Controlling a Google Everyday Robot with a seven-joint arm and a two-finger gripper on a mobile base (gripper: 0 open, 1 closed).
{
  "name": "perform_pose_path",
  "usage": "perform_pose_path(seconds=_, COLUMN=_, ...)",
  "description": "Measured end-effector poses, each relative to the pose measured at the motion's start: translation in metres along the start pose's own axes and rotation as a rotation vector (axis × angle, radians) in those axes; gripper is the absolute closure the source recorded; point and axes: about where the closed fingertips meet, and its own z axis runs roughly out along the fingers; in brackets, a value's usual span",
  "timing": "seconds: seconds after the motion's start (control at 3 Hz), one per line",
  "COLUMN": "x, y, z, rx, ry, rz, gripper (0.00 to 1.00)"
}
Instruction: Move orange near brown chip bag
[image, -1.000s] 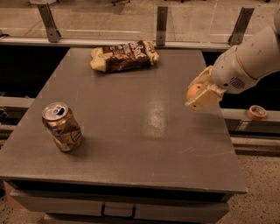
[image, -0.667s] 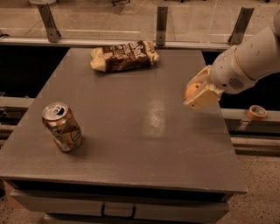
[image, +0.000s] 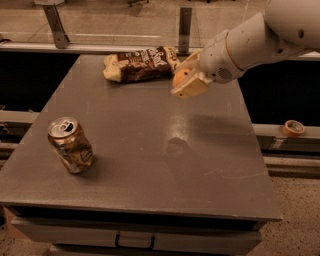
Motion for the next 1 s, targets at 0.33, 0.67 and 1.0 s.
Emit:
perform_pose_path(seconds=0.33, x=0.000, y=0.000, z=0.000, rx=0.000, ry=0.000, rz=0.000, gripper=1.00)
perform_pose_path(seconds=0.67, x=-0.008, y=-0.010, z=0.017, rx=0.024, ry=-0.056, rz=0.006, gripper=1.00)
perform_pose_path(seconds=1.0, x=-0.019, y=-0.035, z=0.053, rx=0.064, ry=-0.142, rz=0.012, gripper=1.00)
